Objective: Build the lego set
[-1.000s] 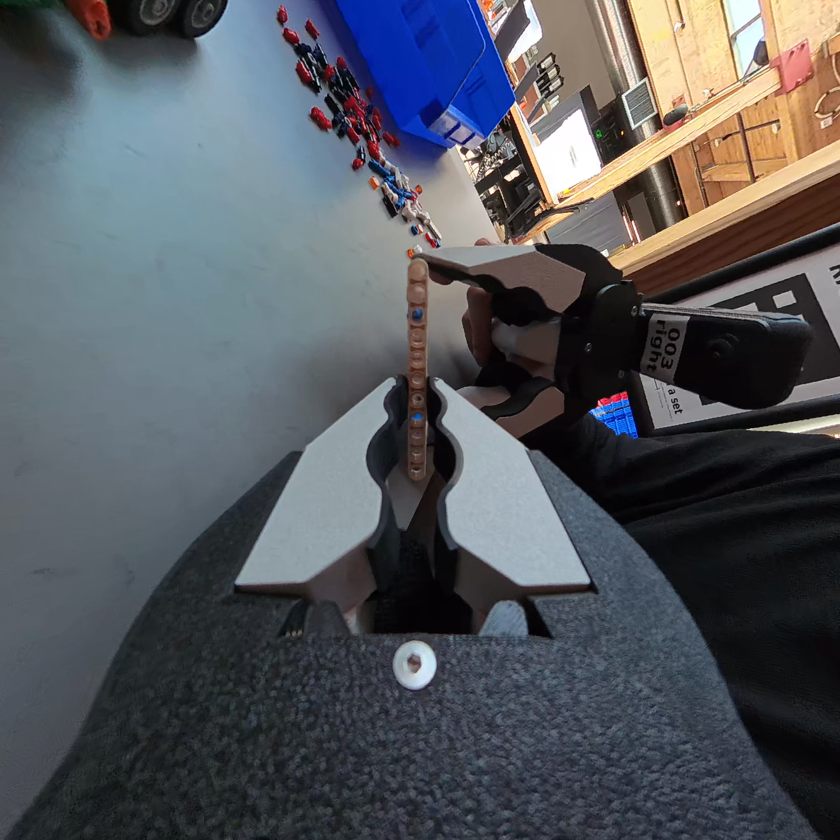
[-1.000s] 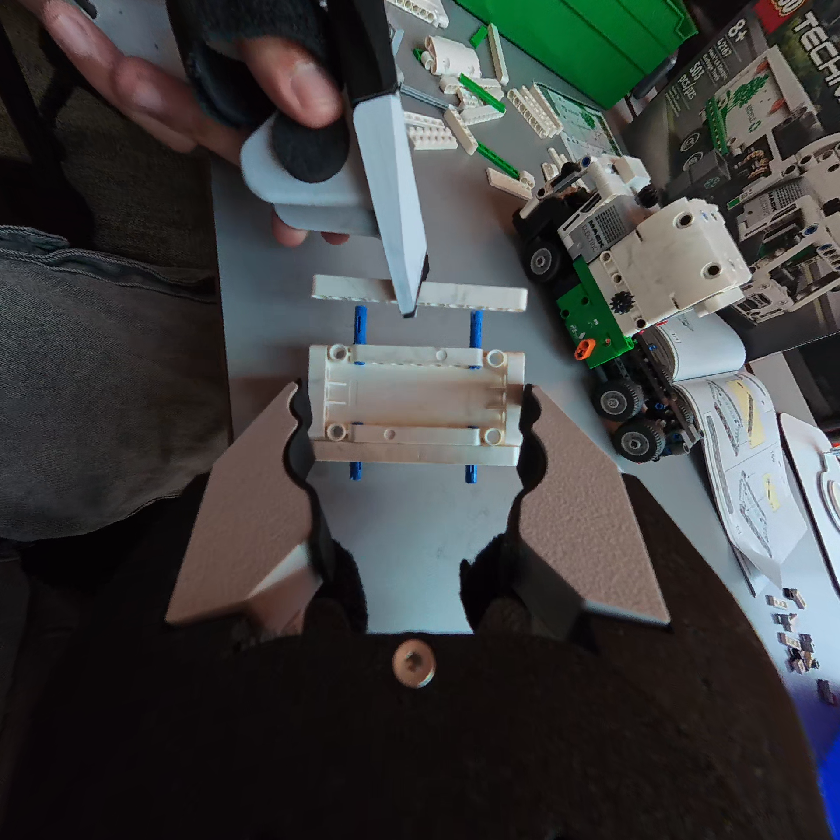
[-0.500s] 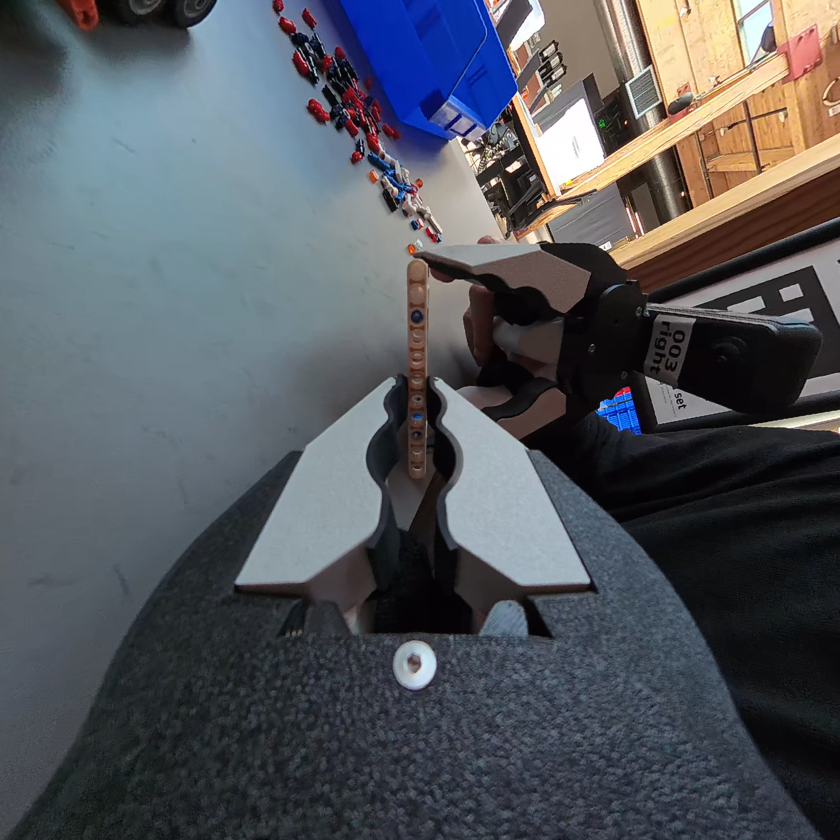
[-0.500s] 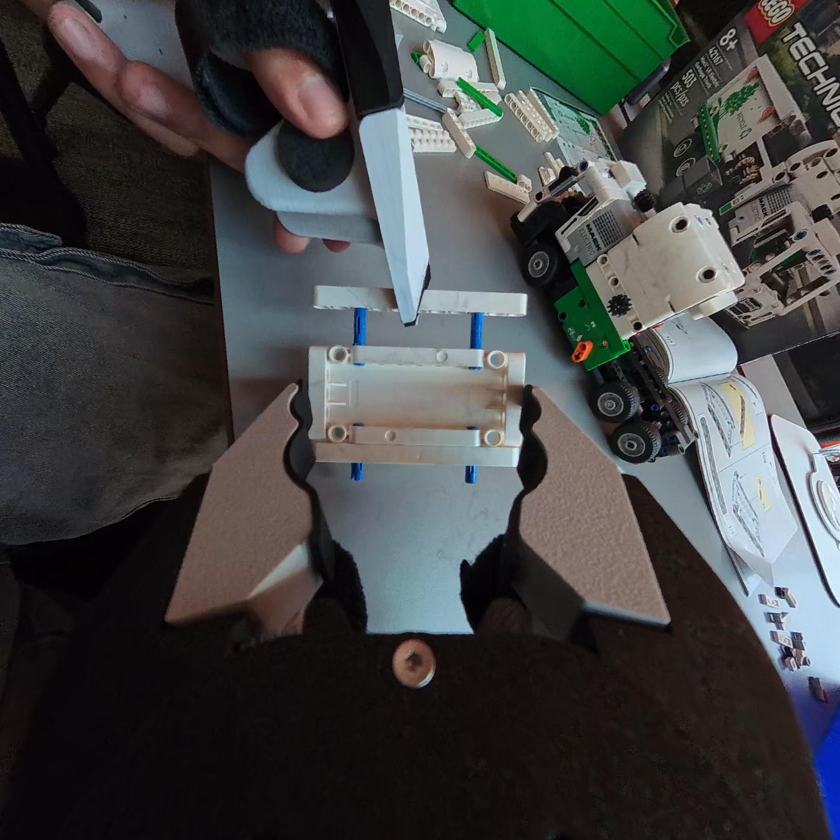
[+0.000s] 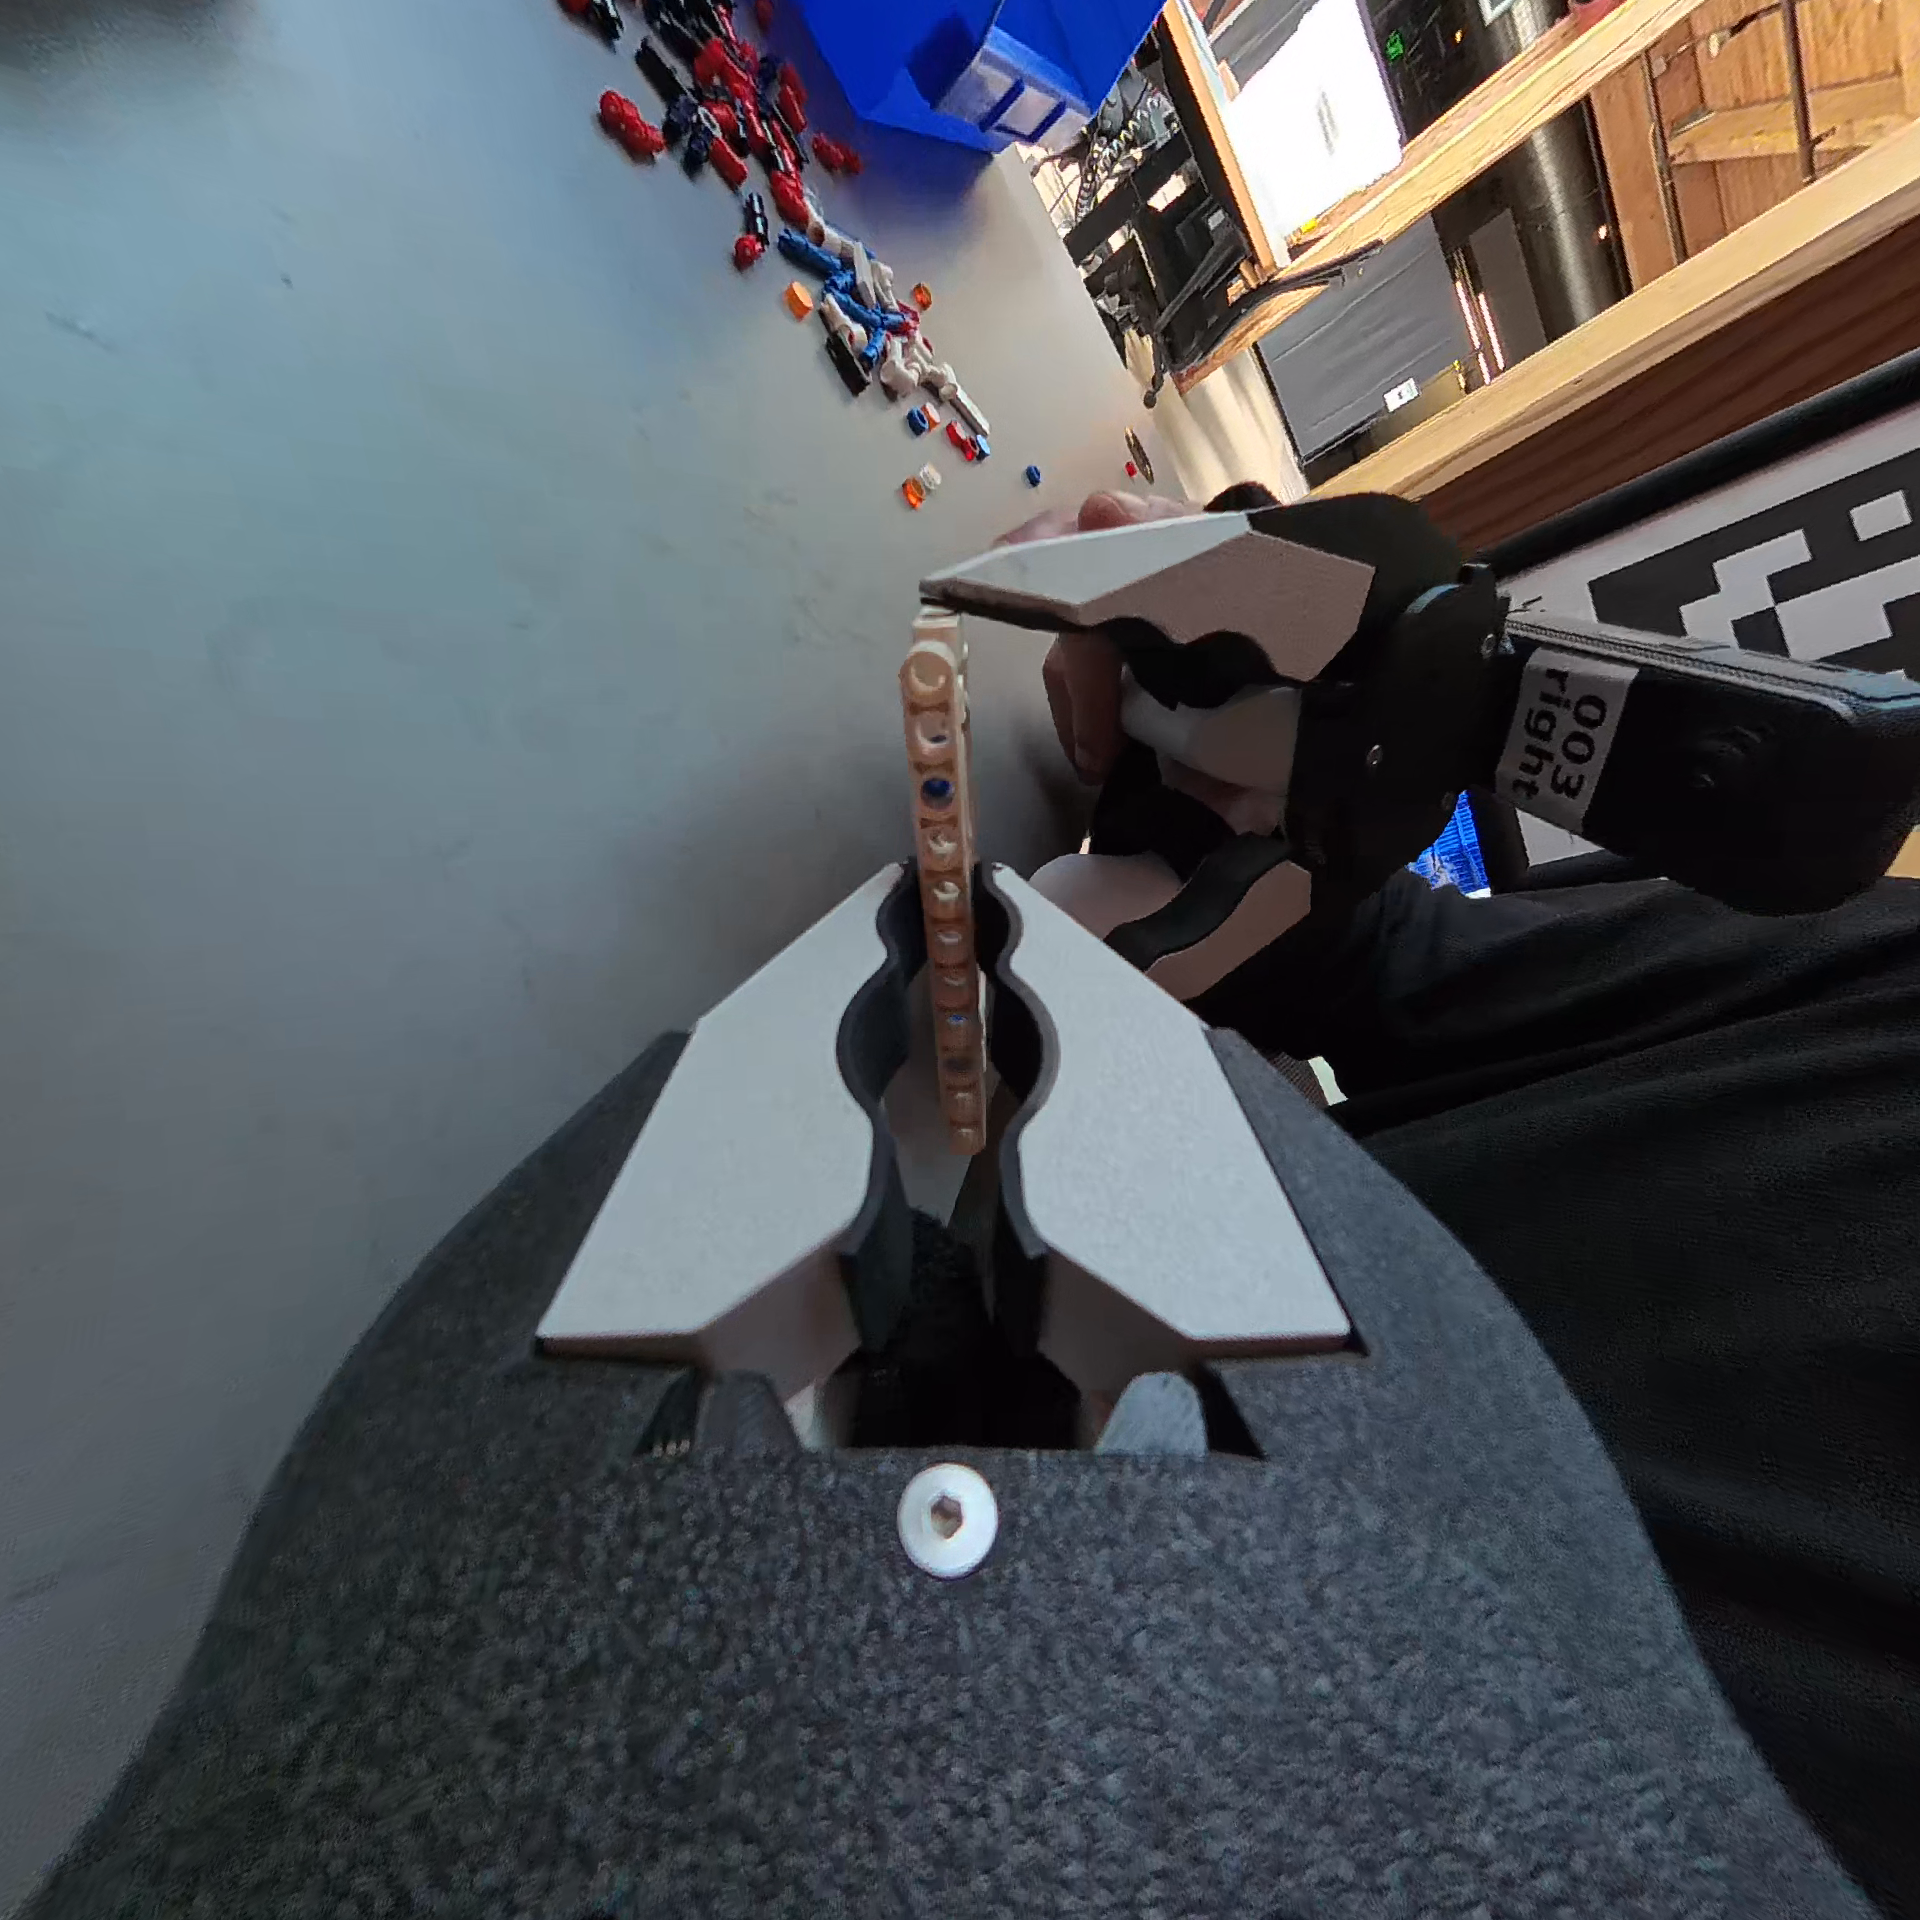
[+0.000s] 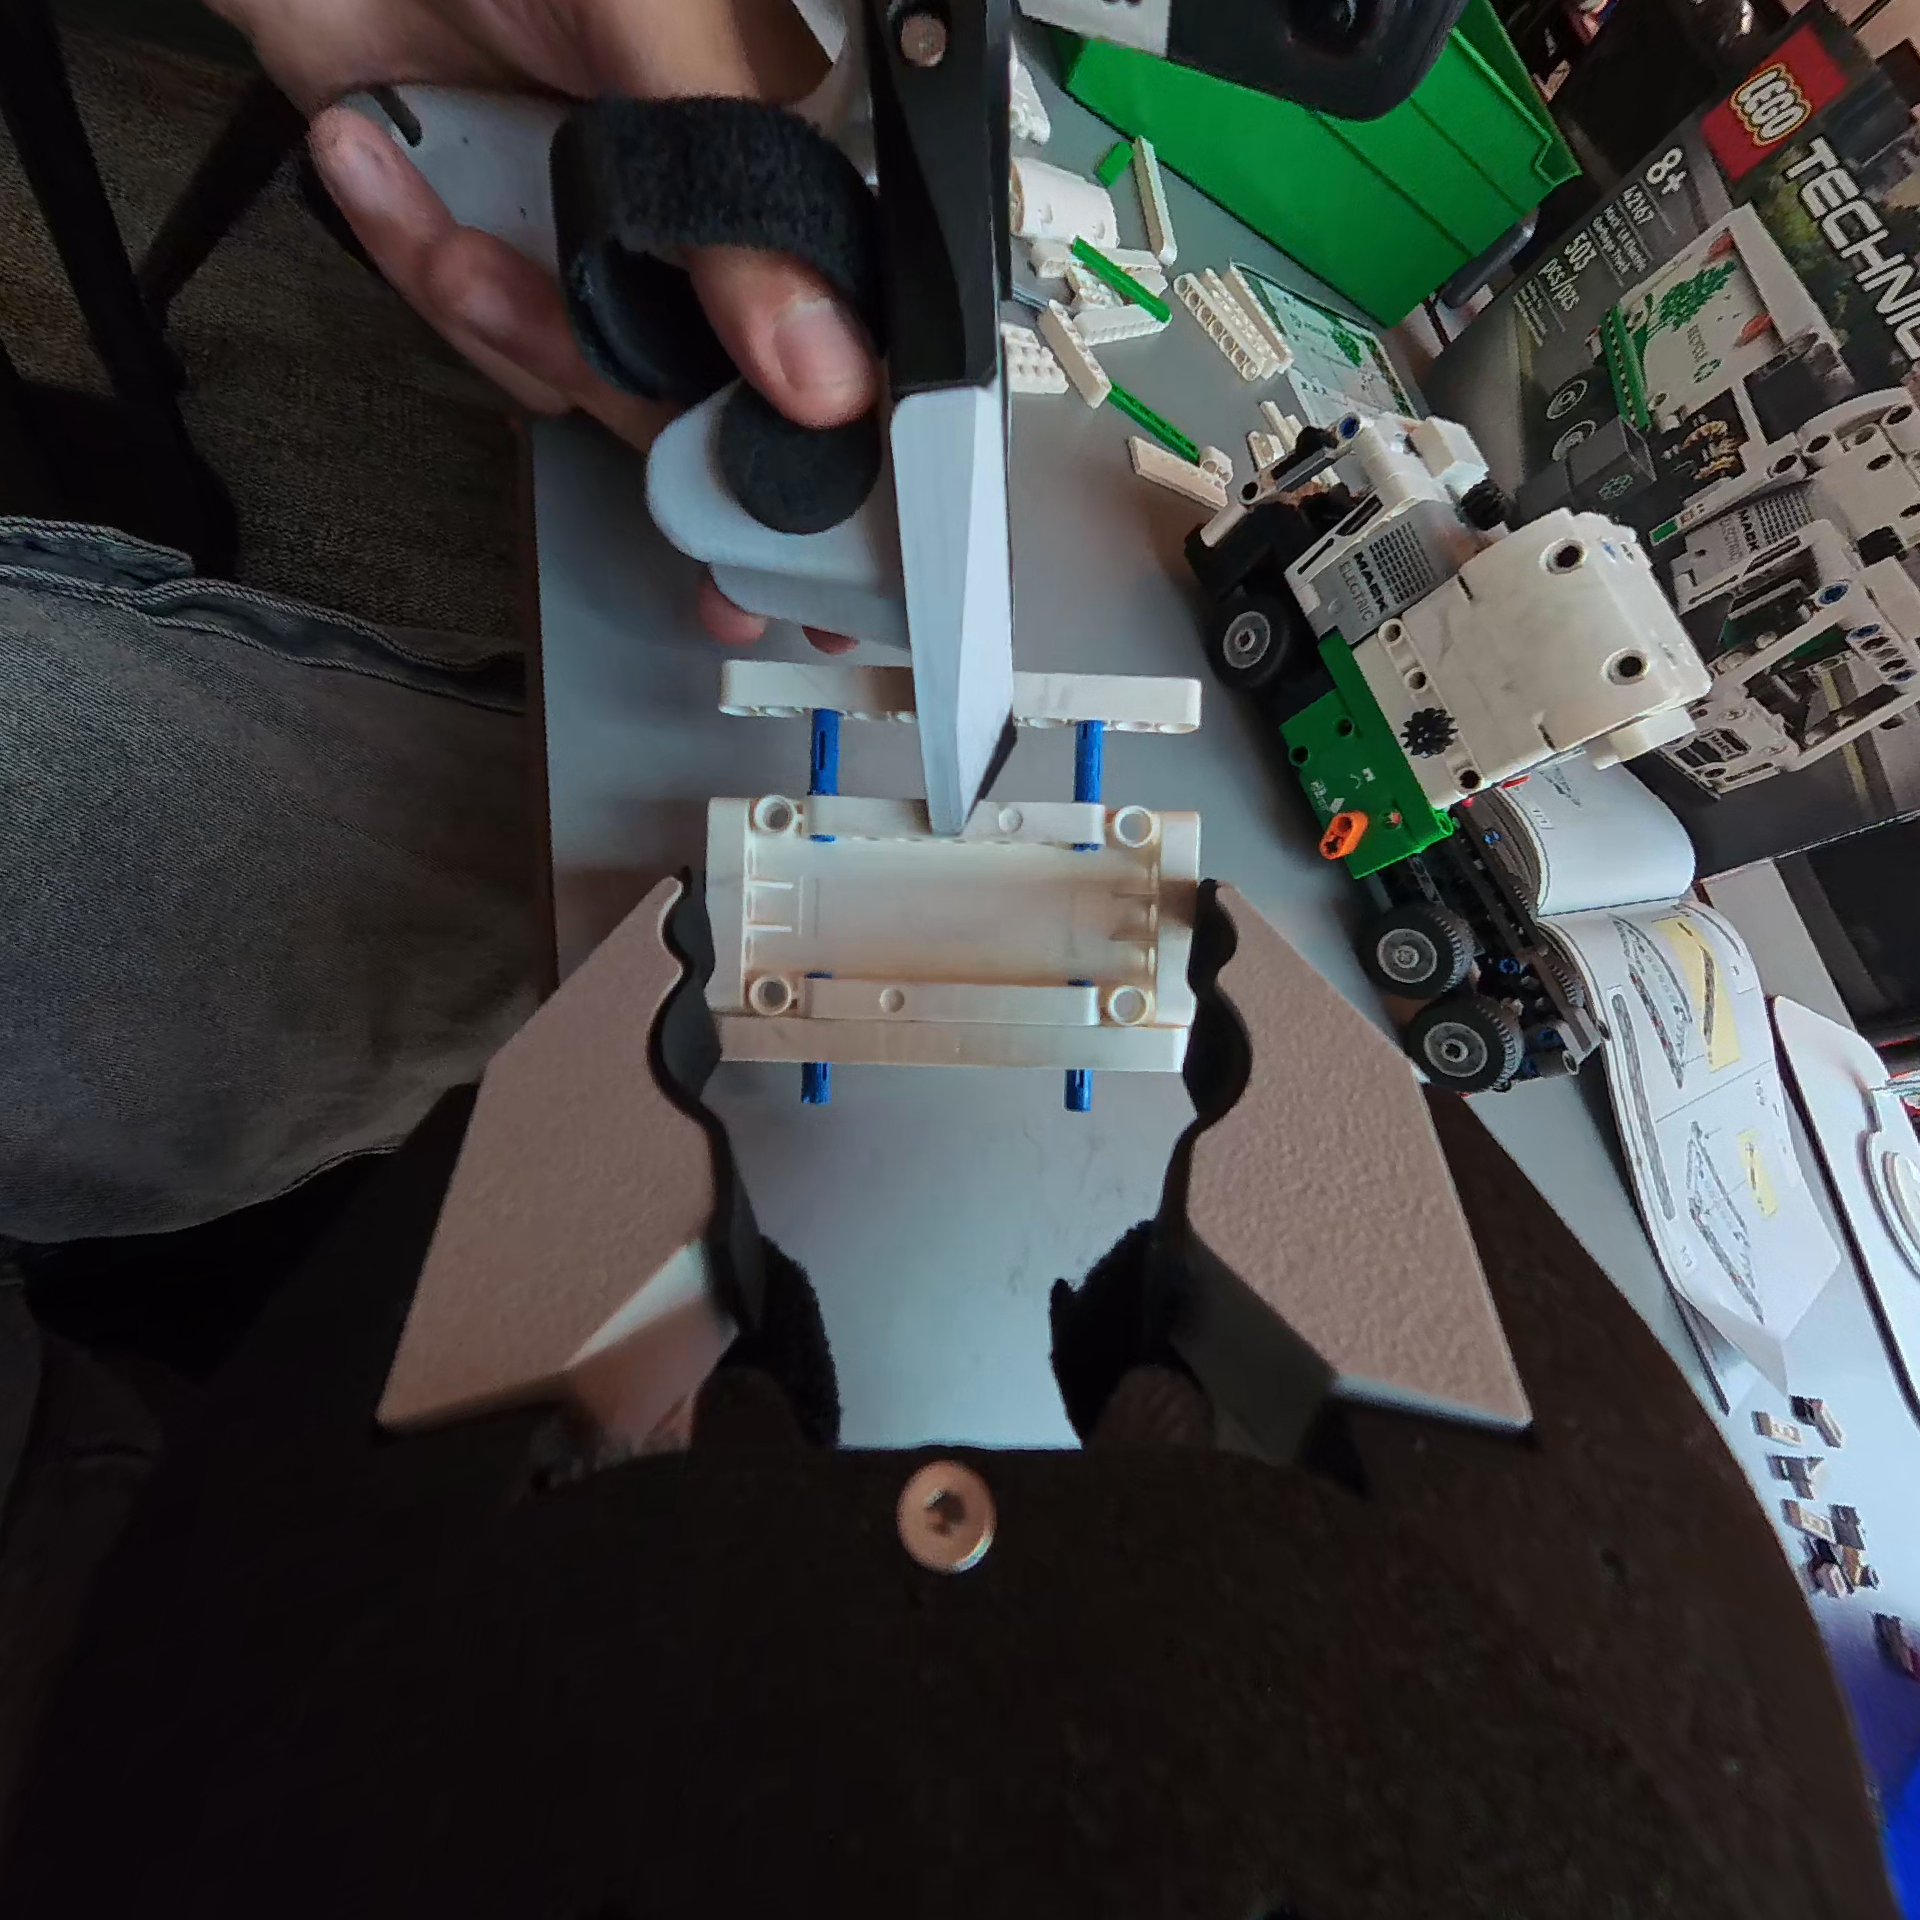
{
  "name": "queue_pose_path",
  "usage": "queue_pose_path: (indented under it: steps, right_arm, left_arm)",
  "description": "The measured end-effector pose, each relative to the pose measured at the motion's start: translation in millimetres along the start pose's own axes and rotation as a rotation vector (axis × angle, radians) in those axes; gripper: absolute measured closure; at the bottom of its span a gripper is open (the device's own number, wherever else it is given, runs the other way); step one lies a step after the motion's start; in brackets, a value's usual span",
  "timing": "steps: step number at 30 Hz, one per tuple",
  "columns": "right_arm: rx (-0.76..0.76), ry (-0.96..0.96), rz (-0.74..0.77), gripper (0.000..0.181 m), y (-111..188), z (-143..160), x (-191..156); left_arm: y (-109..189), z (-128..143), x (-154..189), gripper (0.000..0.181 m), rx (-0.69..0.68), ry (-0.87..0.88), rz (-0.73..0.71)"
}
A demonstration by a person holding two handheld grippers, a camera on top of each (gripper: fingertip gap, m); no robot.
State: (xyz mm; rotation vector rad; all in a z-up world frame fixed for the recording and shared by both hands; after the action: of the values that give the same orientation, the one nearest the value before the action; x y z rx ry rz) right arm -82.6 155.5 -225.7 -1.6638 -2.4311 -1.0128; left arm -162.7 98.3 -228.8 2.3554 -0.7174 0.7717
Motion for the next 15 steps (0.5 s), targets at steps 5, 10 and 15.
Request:
queue_pose_path:
  steps: [5,10,15]
  right_arm:
    - [0.008,-0.016,-0.001,0.09,-1,0,1]
    - [-0.006,-0.054,-0.03,0.089,-1,0,1]
    - [0.002,-0.058,-0.068,0.099,13,-4,3]
  left_arm:
    - [-1,-2,0,0.174,-0.018,-0.035,-0.007]
    - [-1,-2,1,0.174,-0.05,-0.042,0.006]
    - [-4,-3,4,0.175,-0.108,-0.049,0.056]
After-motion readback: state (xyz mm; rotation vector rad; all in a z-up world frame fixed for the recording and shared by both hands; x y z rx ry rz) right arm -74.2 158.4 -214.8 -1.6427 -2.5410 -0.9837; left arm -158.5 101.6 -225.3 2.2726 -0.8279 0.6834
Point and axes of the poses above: each gripper's, where its closed fingertips meet, y back along the fingers, z out of its underside, x = y × z across the jaws, the point moved 6 cm from there along y, back along the fingers, and after that the axes turned 10 degrees about -y, right-handed, at the moved point
